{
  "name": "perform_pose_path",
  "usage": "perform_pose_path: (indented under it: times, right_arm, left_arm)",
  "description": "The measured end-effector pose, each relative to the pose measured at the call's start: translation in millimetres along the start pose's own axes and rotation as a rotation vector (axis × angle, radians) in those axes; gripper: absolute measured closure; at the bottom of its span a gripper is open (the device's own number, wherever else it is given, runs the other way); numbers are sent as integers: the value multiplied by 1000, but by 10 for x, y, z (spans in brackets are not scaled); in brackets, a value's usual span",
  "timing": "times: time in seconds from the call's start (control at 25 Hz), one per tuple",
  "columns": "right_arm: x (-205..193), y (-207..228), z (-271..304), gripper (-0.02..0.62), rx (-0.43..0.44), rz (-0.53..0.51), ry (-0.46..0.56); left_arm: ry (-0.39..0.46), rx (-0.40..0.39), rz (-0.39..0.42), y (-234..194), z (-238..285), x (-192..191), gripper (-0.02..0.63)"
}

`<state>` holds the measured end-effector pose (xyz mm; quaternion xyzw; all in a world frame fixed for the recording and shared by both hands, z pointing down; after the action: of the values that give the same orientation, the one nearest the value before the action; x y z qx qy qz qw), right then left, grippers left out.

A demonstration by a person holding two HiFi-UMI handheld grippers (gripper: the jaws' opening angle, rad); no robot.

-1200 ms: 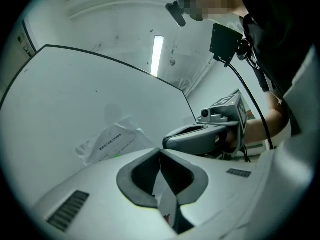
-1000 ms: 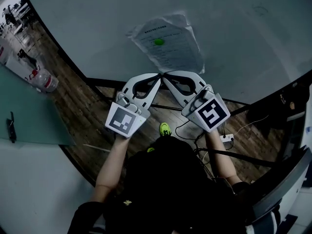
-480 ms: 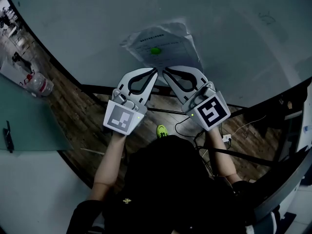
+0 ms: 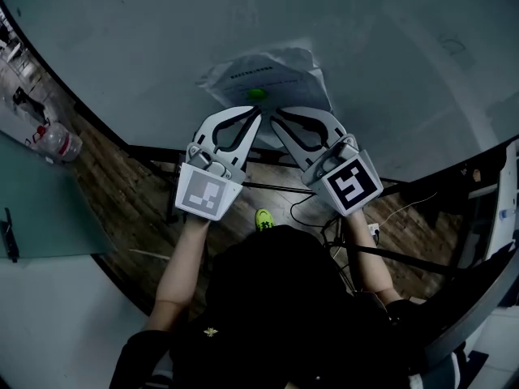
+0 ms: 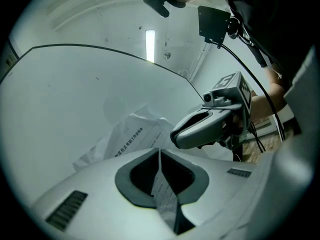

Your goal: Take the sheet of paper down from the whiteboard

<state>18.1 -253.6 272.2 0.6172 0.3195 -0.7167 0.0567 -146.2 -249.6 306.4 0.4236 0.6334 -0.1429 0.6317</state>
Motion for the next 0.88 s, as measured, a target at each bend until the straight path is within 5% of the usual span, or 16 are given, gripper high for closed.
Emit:
perform_pose_path:
  times: [0.6, 0.88]
  right_arm:
    - [-108, 168, 63, 520, 18, -2, -44]
    - [-102, 229, 81, 508, 19, -3, -44]
  left_arm:
    - [-2, 94, 201, -44, 217, -141, 453]
    - [-20, 115, 257, -19, 300, -175, 442]
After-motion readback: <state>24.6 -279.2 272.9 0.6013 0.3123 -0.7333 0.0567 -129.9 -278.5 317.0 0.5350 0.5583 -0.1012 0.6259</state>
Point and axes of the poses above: the fingertips, and each gripper's own axes: z forward along the fingers, y to its right, x out of its top, the point moved 10 cm from there along -z, backward along the fingers, and after that the axes turned 3 degrees about y, right-handed, at the moved point
